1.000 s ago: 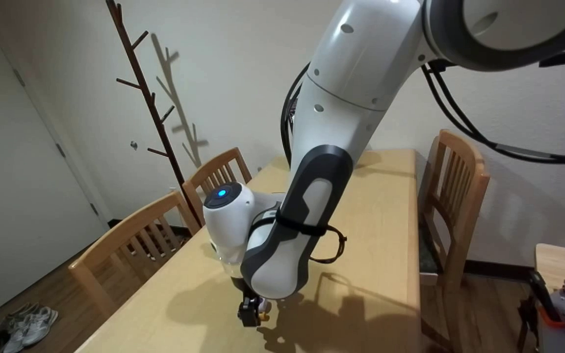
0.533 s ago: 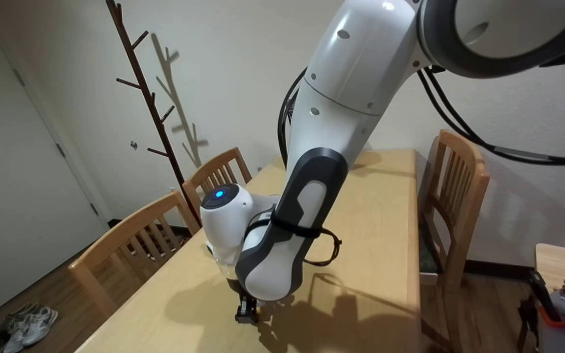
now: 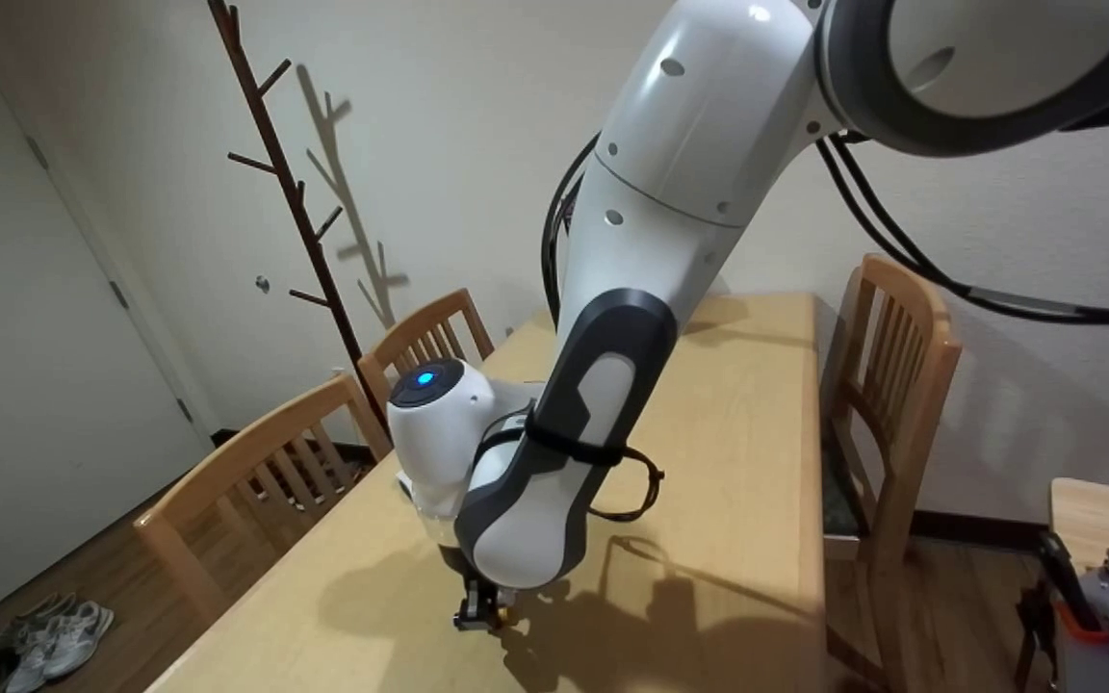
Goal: Place the two small objects in the bag
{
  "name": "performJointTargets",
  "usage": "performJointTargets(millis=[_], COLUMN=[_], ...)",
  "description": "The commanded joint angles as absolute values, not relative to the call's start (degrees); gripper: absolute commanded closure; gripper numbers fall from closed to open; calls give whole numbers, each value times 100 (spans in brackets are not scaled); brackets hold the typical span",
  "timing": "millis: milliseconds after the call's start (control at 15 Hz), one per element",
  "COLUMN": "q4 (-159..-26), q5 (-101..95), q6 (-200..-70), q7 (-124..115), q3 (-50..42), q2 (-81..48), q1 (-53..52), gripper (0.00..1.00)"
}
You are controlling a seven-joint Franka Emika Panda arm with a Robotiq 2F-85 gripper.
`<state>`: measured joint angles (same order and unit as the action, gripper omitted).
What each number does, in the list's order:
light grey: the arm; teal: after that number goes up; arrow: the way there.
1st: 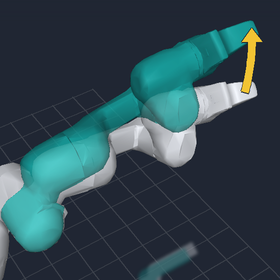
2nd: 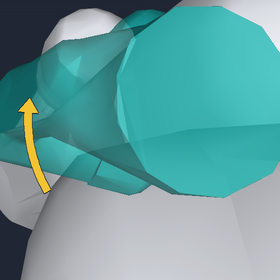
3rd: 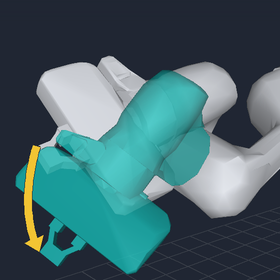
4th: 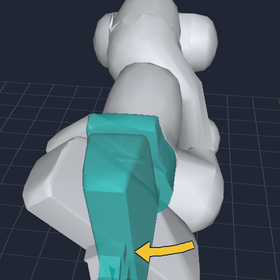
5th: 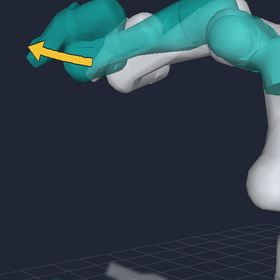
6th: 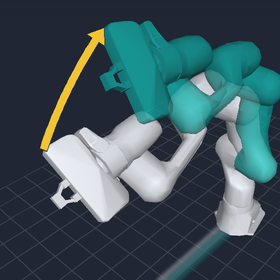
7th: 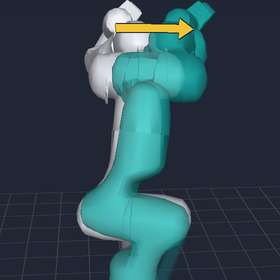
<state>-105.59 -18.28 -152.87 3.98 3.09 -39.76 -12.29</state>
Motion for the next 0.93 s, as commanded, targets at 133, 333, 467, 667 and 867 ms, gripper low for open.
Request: performJointTargets(millis=[133, 333, 467, 667, 867], q4=[-10518, -10517, -10388, -10289, -10256], q5=[-1866, -1972, -1988, -1846, -1838], q6=[-15159, -15316, -15300, -15216, -15280], q7=[609, 838, 1061, 1588, 1145], q3=[405, 643, 886, 1406, 1199], q2=[-3809, -3618, -3581, -3671, -3686], q1=[-1393, -1612, -1802, -1911, -2097], gripper=[81, 81, 81, 81, 56])
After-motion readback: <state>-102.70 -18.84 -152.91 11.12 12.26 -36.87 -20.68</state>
